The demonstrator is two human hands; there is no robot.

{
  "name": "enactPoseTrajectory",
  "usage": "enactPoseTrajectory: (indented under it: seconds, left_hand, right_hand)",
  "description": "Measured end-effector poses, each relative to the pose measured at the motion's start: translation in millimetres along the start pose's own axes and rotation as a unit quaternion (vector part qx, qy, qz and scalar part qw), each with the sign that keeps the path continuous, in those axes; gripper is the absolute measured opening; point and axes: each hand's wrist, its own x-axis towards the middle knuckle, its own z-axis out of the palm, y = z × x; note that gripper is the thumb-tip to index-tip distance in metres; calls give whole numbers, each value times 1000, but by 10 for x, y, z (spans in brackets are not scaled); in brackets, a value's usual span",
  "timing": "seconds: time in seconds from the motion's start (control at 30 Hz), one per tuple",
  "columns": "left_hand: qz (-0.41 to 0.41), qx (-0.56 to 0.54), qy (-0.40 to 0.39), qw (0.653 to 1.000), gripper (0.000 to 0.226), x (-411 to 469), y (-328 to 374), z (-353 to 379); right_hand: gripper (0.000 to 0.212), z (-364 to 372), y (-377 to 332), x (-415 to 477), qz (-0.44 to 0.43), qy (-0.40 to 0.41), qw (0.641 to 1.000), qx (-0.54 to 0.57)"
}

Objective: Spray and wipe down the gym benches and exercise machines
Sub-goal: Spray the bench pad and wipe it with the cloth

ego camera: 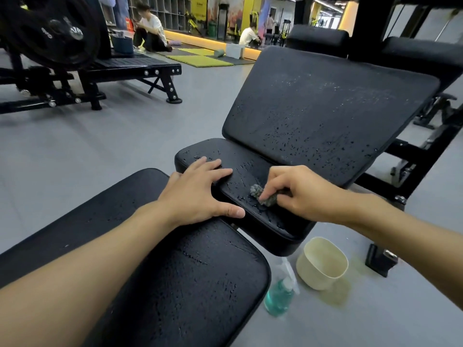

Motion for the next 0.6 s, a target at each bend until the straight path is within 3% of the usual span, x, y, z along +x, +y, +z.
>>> enactPoseTrajectory:
  seconds: [0.2, 0.3, 0.5, 0.6]
  left_hand:
    - [3, 7, 0, 1000, 114, 1, -11, 4]
    - [8, 5, 7, 1000, 113, 6, -30, 27]
    - [7, 5, 9, 1000, 110, -8, -30, 24]
    - [8, 5, 7, 1000, 110, 1, -33, 22]
  right_hand:
    - [37, 138, -111, 326, 19, 38, 999, -8]
    - [37, 97, -101, -37, -22, 14, 999, 27]
    - [32, 199, -258, 371, -16, 21, 999, -35]
    - [34, 155, -179, 59, -50, -6, 998, -28]
